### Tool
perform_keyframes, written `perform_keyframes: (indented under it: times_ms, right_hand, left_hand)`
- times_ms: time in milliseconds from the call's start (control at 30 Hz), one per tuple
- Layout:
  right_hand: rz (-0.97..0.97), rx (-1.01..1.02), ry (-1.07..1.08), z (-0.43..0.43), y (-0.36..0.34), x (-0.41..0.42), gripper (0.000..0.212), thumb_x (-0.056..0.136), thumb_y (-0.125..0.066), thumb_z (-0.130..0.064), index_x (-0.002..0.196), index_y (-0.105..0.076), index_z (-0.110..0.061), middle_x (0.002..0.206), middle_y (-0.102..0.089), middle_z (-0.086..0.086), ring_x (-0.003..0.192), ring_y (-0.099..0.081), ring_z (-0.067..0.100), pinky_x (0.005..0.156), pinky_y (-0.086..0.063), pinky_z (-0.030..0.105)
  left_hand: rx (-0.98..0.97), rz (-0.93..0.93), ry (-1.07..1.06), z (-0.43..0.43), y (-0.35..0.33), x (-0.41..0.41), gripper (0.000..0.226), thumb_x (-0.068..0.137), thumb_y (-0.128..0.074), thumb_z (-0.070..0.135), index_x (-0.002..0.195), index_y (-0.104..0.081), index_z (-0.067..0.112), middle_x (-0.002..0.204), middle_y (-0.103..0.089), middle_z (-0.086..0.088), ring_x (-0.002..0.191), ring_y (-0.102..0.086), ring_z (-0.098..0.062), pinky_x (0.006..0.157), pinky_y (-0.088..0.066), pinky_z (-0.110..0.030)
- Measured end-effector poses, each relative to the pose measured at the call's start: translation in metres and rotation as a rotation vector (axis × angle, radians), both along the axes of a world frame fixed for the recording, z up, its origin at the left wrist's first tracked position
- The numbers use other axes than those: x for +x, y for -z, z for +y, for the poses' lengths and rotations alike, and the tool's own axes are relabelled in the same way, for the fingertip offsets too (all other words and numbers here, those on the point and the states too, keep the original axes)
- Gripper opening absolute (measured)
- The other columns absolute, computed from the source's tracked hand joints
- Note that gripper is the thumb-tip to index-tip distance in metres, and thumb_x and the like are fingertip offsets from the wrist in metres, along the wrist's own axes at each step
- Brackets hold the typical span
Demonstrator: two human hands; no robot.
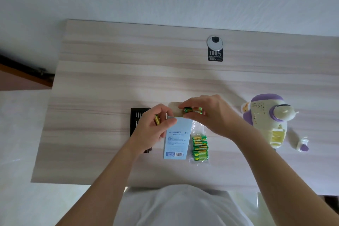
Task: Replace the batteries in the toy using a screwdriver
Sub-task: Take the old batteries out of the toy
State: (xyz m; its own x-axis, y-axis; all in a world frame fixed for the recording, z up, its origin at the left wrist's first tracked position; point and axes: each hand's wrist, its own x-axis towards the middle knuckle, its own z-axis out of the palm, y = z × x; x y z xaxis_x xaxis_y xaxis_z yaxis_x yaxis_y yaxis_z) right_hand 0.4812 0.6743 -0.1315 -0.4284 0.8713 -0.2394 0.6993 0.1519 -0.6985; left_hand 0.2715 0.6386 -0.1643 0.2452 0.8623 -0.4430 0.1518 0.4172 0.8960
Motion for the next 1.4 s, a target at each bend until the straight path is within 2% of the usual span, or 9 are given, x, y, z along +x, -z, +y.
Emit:
perform_keyframes:
  times_ms: [133, 367, 600, 767, 867, 967, 1067, 1233, 1400]
  right_hand:
    - [0.088, -0.013, 0.089, -0.001, -0.026, 0.001, 0.021, 0.085, -0.077, -0.021, 0.105, -0.071, -0.021, 0.087, -0.067, -0.021, 0.081, -0.063, -0.005, 0.07, -0.046, 0.011]
    - [0.074, 0.225, 0.063, -0.001, -0.07, -0.005, 0.03, 0.089, -0.071, -0.013, 0.118, -0.072, -0.019, 0.099, -0.06, -0.005, 0.078, -0.064, 0.012, 0.07, -0.054, 0.021]
    - [0.137, 0.343, 0.122, -0.01, -0.099, -0.021, 0.008, 0.084, -0.078, -0.017, 0.091, -0.074, -0.016, 0.081, -0.065, -0.011, 0.076, -0.058, 0.002, 0.066, -0.041, 0.008]
    - [0.262, 0.291, 0.162, -0.018, -0.107, -0.029, 0.003, 0.083, -0.078, -0.02, 0.083, -0.078, -0.017, 0.085, -0.059, -0.004, 0.074, -0.057, 0.004, 0.064, -0.039, 0.008]
    - [0.287, 0.341, 0.157, -0.024, -0.105, -0.028, 0.013, 0.087, -0.073, -0.034, 0.09, -0.078, -0.023, 0.091, -0.057, -0.001, 0.077, -0.056, 0.006, 0.063, -0.041, 0.013]
    - [0.423, 0.251, 0.335, -0.035, -0.102, -0.027, 0.04, 0.08, -0.077, -0.042, 0.117, -0.065, -0.032, 0.11, -0.058, -0.002, 0.094, -0.063, 0.015, 0.072, -0.054, 0.024]
    - [0.614, -0.095, 0.452, -0.051, -0.098, -0.032, 0.067, 0.078, -0.083, -0.028, 0.135, -0.047, -0.033, 0.117, -0.063, -0.008, 0.101, -0.07, 0.017, 0.077, -0.06, 0.031]
    - [0.612, -0.131, 0.548, -0.059, -0.092, -0.041, 0.03, 0.087, -0.073, -0.011, 0.114, -0.065, -0.023, 0.1, -0.075, -0.014, 0.084, -0.074, 0.009, 0.064, -0.057, 0.022]
    - [0.626, -0.126, 0.589, -0.058, -0.098, -0.034, 0.025, 0.088, -0.072, -0.011, 0.106, -0.066, -0.027, 0.098, -0.075, -0.016, 0.084, -0.074, 0.011, 0.063, -0.058, 0.023]
  left_hand:
    - [-0.025, -0.124, -0.019, 0.005, -0.026, -0.002, 0.016, 0.094, -0.06, -0.005, 0.083, -0.055, 0.005, 0.058, -0.042, -0.002, 0.038, -0.041, -0.009, 0.04, -0.031, -0.017]
    - [0.027, -0.156, 0.002, 0.014, -0.065, -0.006, 0.015, 0.095, -0.06, -0.002, 0.083, -0.053, 0.003, 0.052, -0.045, 0.003, 0.038, -0.04, -0.009, 0.04, -0.027, -0.02]
    - [0.139, -0.156, 0.001, 0.01, -0.099, -0.014, 0.017, 0.093, -0.061, -0.004, 0.081, -0.054, 0.006, 0.051, -0.046, 0.005, 0.037, -0.039, -0.008, 0.038, -0.027, -0.02]
    - [0.18, -0.191, -0.024, 0.001, -0.109, -0.022, 0.015, 0.092, -0.062, -0.001, 0.081, -0.054, 0.005, 0.053, -0.047, 0.0, 0.038, -0.039, -0.012, 0.036, -0.026, -0.02]
    - [0.191, -0.211, -0.019, 0.0, -0.113, -0.023, 0.015, 0.092, -0.061, -0.002, 0.081, -0.053, 0.004, 0.053, -0.046, 0.0, 0.037, -0.037, -0.013, 0.036, -0.027, -0.018]
    - [0.178, -0.242, -0.033, 0.002, -0.121, -0.023, 0.018, 0.094, -0.061, -0.001, 0.079, -0.053, 0.007, 0.051, -0.044, -0.005, 0.036, -0.033, -0.015, 0.037, -0.026, -0.018]
    - [0.141, -0.301, -0.088, 0.002, -0.131, -0.021, 0.015, 0.089, -0.063, 0.01, 0.077, -0.055, 0.013, 0.051, -0.041, -0.011, 0.039, -0.028, -0.017, 0.039, -0.022, -0.02]
    - [-0.023, -0.297, -0.281, 0.003, -0.148, -0.008, 0.011, 0.099, -0.057, 0.021, 0.091, -0.058, 0.015, 0.066, -0.049, -0.006, 0.052, -0.044, -0.017, 0.044, -0.031, -0.025]
    - [-0.344, -0.694, -0.555, 0.004, -0.158, -0.018, 0.019, 0.094, -0.048, -0.004, 0.105, -0.06, 0.006, 0.086, -0.062, -0.011, 0.079, -0.067, -0.024, 0.068, -0.059, -0.034]
